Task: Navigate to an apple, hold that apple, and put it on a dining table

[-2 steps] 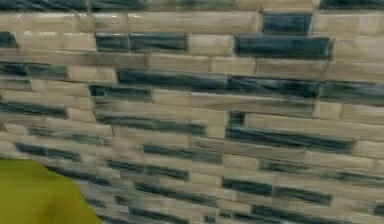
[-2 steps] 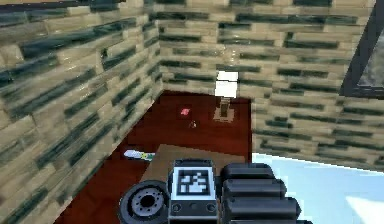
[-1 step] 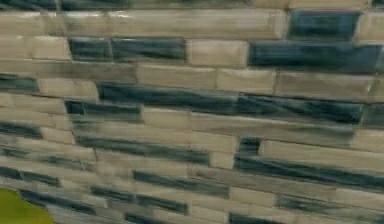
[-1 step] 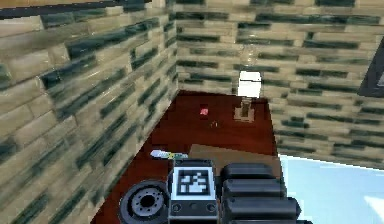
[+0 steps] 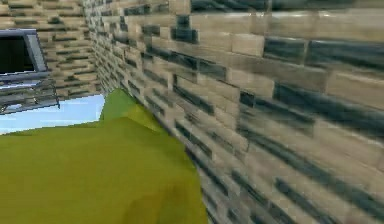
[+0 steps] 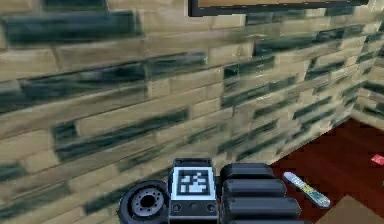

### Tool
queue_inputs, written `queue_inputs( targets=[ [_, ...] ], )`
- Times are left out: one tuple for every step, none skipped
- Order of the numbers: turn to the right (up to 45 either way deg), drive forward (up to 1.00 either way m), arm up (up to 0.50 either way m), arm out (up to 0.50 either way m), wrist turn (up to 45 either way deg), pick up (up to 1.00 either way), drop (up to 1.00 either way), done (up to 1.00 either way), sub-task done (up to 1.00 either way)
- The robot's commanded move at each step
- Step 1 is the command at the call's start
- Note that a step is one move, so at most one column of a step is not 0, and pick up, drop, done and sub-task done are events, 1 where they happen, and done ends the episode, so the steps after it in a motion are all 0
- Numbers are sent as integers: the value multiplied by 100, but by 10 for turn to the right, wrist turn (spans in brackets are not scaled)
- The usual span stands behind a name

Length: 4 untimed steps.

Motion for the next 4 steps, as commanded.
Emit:
queue_inputs(
  targets=[
    [-450, 0, 0, 0, 0, 0, 0, 0, 0],
    [-450, 0, 0, 0, 0, 0, 0, 0, 0],
    [-210, 0, 0, 0, 0, 0, 0, 0, 0],
    [450, 0, 0, 0, 0, 0, 0, 0, 0]
  ],
)
